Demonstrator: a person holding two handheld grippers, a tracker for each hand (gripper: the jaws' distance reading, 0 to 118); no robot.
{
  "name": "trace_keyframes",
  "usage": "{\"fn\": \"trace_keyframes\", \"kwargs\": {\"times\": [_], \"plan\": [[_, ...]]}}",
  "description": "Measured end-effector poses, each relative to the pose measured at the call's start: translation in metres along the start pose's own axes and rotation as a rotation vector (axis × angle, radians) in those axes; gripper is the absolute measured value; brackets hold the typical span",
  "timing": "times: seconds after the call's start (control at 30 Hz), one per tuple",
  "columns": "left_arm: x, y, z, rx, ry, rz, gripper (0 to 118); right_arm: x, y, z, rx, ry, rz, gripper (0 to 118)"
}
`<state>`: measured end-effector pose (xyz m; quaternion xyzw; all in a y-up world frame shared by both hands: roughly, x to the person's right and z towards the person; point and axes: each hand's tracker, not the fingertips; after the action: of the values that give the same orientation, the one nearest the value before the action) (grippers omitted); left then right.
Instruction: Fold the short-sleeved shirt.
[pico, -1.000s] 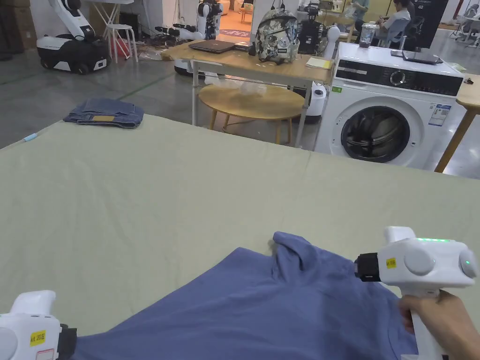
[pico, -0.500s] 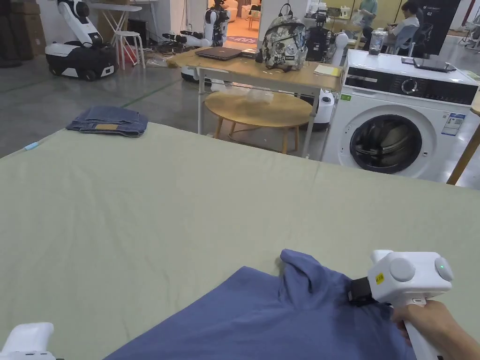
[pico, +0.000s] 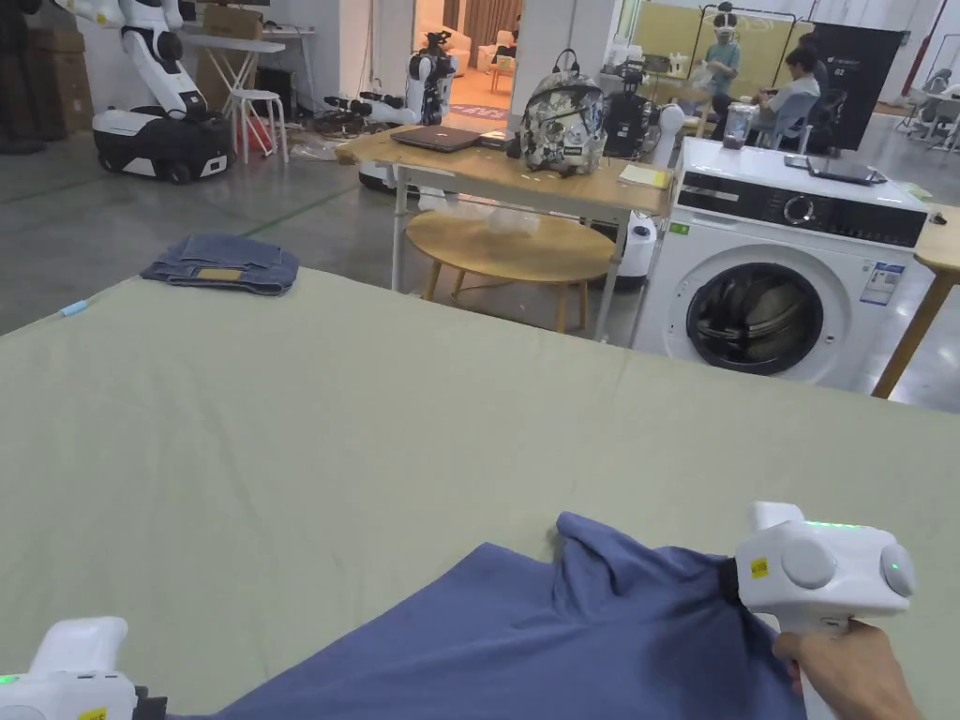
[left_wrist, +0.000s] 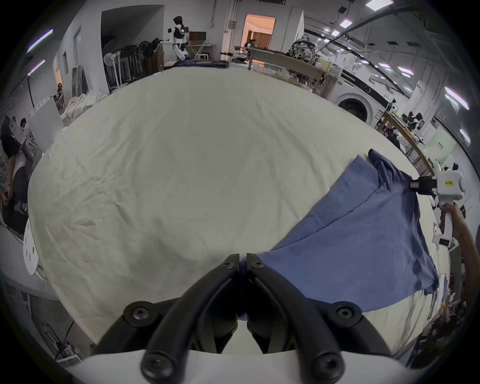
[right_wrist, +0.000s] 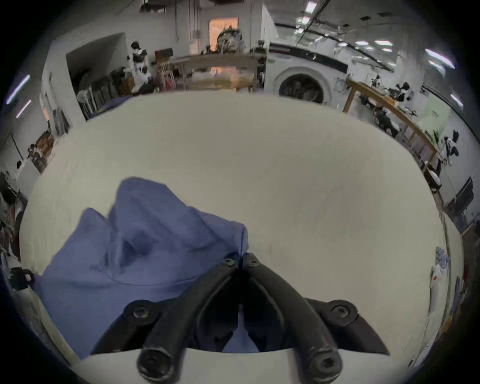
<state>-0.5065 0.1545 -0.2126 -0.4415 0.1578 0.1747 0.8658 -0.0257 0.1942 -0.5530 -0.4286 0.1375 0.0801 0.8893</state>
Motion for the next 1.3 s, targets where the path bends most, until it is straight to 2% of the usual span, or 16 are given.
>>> {"fn": "trace_keyframes", "kwargs": {"times": [0.2,0.4,0.57,0.73,1.0,1.3], "plan": [[0.0,0.012,0.025,0.091,-0.058,-0.016,0,0.017,-0.005,0.07,0.171,-0.029,-0.016,0],[0.028,0.046,0.078,0.228,-0.106,-0.08,0,0.042,-0.002,0.152,0.321,-0.131,-0.03,0],[0.057,0.109,0.116,0.339,-0.134,-0.163,0,0.065,0.007,0.227,0.477,-0.191,-0.113,0],[0.09,0.193,0.163,0.46,-0.156,-0.174,0,0.081,0.03,0.29,0.569,-0.24,-0.136,0],[0.144,0.297,0.218,0.569,-0.142,-0.235,0,0.098,0.077,0.351,0.68,-0.311,-0.204,0],[0.184,0.366,0.243,0.662,-0.107,-0.252,0,0.102,0.144,0.384,0.78,-0.354,-0.195,0]]}}
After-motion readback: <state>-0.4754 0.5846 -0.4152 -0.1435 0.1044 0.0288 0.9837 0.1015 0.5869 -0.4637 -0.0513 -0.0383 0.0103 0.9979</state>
